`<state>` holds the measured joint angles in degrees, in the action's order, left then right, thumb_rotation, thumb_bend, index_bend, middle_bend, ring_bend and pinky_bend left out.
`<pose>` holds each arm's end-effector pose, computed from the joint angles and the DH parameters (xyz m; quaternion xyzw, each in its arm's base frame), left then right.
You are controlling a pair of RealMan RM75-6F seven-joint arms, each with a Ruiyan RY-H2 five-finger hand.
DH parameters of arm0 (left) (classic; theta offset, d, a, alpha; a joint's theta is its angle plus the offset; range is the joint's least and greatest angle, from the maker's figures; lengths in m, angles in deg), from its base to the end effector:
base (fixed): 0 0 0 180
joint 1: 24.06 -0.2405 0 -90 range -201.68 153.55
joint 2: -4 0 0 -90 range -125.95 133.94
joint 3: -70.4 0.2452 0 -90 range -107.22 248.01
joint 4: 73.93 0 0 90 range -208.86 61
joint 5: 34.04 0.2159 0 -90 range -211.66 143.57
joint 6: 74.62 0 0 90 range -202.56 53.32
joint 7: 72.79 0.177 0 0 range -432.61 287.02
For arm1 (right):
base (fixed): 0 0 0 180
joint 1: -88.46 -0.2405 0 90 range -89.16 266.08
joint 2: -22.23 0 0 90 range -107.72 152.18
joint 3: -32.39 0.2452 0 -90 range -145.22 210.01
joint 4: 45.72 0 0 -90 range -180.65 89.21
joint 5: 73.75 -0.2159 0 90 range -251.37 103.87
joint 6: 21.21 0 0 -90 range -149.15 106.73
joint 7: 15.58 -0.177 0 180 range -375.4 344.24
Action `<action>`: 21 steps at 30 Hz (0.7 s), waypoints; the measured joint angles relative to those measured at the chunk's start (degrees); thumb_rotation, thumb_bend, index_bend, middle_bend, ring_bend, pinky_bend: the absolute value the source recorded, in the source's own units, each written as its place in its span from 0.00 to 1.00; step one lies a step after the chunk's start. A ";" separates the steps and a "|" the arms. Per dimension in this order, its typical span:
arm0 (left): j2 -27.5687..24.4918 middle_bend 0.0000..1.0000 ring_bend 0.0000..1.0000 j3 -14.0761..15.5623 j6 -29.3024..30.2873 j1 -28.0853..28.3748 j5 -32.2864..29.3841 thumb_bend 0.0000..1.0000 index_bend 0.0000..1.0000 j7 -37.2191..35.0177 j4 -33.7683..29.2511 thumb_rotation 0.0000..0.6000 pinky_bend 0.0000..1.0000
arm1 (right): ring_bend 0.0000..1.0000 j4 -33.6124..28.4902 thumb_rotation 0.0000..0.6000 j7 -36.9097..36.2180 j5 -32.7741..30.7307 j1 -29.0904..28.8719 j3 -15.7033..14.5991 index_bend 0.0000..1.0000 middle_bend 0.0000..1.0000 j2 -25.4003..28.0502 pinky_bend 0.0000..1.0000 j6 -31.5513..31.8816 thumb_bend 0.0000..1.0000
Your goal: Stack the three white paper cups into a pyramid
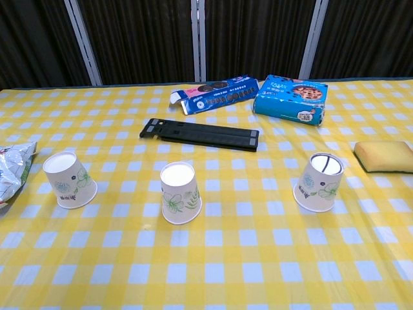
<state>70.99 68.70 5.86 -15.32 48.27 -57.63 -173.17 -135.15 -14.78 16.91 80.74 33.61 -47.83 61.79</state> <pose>-0.2738 0.2244 0.1086 -0.6376 -0.3803 -0.3402 0.5771 -0.2834 -0.2208 0.1046 0.6343 -0.3832 0.4081 0.5332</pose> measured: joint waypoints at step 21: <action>0.75 0.00 0.00 -1.30 -2.91 1.91 -1.89 0.13 0.00 -0.17 0.21 1.00 0.00 | 0.00 -0.14 1.00 -0.88 -0.59 -0.24 0.27 0.00 0.00 0.19 0.00 -0.56 0.20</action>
<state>71.73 67.40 2.95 -13.41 46.38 -57.79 -172.96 -135.29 -15.66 16.32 80.50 33.88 -47.64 61.23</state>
